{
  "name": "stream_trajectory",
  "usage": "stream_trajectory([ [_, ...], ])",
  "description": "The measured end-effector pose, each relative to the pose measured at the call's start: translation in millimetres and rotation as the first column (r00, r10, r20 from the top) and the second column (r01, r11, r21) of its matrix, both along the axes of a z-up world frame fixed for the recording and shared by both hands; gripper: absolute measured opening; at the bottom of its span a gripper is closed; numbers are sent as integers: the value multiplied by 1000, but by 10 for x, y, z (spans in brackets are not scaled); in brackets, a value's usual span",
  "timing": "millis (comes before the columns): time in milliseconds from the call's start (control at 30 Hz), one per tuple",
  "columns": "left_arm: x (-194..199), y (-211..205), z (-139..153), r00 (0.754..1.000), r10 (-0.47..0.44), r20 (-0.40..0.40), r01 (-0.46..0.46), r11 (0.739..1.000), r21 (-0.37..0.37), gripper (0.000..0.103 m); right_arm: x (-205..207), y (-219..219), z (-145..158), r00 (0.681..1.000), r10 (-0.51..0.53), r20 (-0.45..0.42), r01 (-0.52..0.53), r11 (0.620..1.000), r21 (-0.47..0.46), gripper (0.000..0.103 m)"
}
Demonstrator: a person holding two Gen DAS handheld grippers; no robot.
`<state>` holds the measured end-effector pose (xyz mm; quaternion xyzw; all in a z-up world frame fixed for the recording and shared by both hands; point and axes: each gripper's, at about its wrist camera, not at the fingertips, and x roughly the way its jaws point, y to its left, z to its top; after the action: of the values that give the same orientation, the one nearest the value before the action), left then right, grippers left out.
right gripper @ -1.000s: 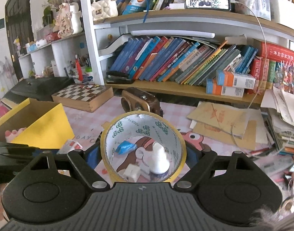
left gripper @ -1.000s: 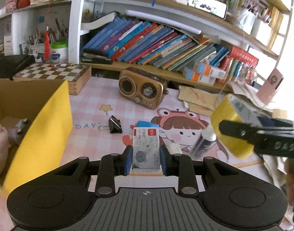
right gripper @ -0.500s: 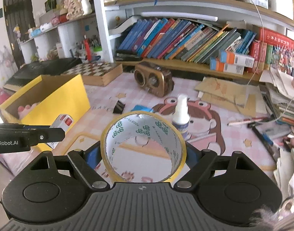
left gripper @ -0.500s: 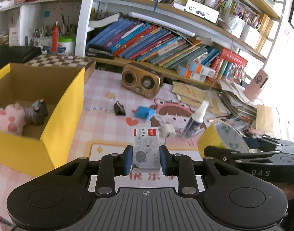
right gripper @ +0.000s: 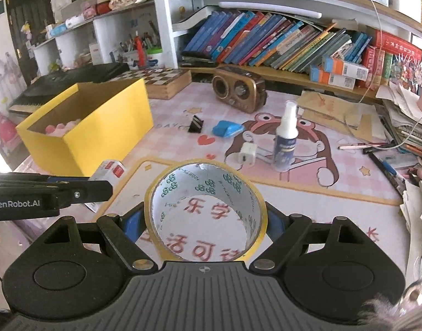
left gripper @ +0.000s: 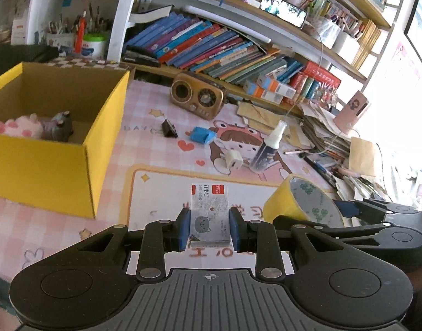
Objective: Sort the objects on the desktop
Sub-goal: 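Lift the tape roll with the right gripper while the left lifts the white box, then carry the tape roll and white box toward the yellow box with both grippers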
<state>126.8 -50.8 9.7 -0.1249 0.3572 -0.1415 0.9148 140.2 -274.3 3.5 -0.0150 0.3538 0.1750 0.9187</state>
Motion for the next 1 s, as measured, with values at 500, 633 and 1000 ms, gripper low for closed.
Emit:
stream_trajectory([
  [500, -473, 423, -7, 1000, 1, -13, -1, 1000, -17, 28, -511, 505, 6, 1000, 21, -21, -21, 1000, -8, 83],
  [633, -627, 541, -18, 1000, 6, -17, -6, 1000, -16, 28, -653, 637, -7, 999, 29, -30, -30, 1000, -5, 83],
  [1000, -979, 885, -38, 999, 41, -16, -41, 999, -13, 28, -965, 1028, -32, 997, 74, -36, -74, 997, 5, 83],
])
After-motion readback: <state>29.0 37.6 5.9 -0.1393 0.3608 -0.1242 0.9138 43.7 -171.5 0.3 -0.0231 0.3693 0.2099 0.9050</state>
